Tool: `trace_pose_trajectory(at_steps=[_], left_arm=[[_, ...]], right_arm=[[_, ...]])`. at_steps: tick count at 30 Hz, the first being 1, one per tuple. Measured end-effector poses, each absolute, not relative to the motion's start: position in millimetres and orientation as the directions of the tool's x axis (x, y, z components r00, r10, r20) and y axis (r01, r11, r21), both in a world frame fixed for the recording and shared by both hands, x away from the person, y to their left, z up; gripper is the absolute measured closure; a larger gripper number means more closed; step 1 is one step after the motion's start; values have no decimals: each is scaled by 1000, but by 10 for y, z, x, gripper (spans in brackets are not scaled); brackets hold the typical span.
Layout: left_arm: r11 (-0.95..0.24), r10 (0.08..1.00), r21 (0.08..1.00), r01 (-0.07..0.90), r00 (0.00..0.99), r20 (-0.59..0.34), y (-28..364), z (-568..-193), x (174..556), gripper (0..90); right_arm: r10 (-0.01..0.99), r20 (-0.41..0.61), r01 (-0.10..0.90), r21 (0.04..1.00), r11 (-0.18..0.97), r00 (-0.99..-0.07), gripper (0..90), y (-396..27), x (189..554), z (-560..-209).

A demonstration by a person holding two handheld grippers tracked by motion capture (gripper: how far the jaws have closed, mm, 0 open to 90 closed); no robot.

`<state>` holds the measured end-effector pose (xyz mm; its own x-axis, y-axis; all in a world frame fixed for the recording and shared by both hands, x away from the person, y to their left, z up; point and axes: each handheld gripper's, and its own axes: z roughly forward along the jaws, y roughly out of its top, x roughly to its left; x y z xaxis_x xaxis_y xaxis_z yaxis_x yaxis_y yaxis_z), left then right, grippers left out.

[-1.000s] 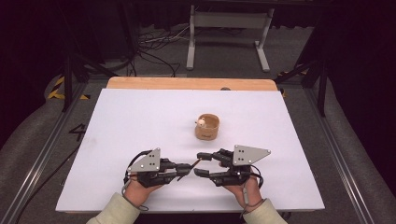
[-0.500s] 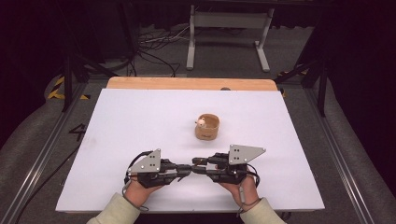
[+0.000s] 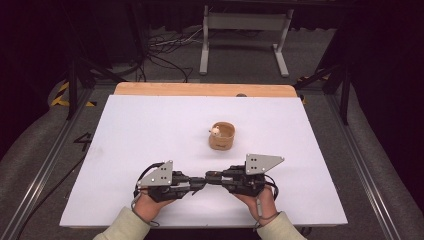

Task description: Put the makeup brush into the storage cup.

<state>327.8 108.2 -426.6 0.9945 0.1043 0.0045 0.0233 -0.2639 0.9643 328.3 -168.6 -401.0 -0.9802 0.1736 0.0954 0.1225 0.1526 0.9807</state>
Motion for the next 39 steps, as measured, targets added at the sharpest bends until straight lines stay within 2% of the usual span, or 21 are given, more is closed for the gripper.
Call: trace_pose_trajectory(at_steps=[7, 8, 10, 14, 22, 29, 39], left_arm=[[-230, 99, 972, 38, 995, -16, 1111, -4262, 3295, 812], [-223, 104, 974, 42, 994, -20, 1122, -4258, 3299, 776], [-206, 122, 976, 65, 992, -40, 1147, -4243, 3316, 631], [-186, 143, 978, 90, 988, -63, 1191, -4228, 3330, 488], [-148, 184, 979, 140, 977, -112, 1274, -4230, 3373, 286], [-154, 228, 977, 150, 967, -113, 1339, -4225, 3378, 194], [-129, 269, 975, 180, 953, -140, 1422, -4252, 3420, 149]], right_arm=[[166, 99, 125, 979, 159, -981, 838, -1677, 3298, -3964], [170, 99, 126, 979, 159, -981, 838, -1677, 3301, -3947], [178, 98, 129, 977, 170, -979, 838, -1676, 3310, -3901], [191, 94, 130, 975, 183, -977, 838, -1675, 3333, -3818], [225, 56, 110, 966, 234, -973, 838, -1667, 3381, -3621], [267, 38, 112, 956, 269, -963, 839, -1680, 3471, -3457], [329, 19, 125, 944, 305, -944, 839, -1695, 3627, -3234]])
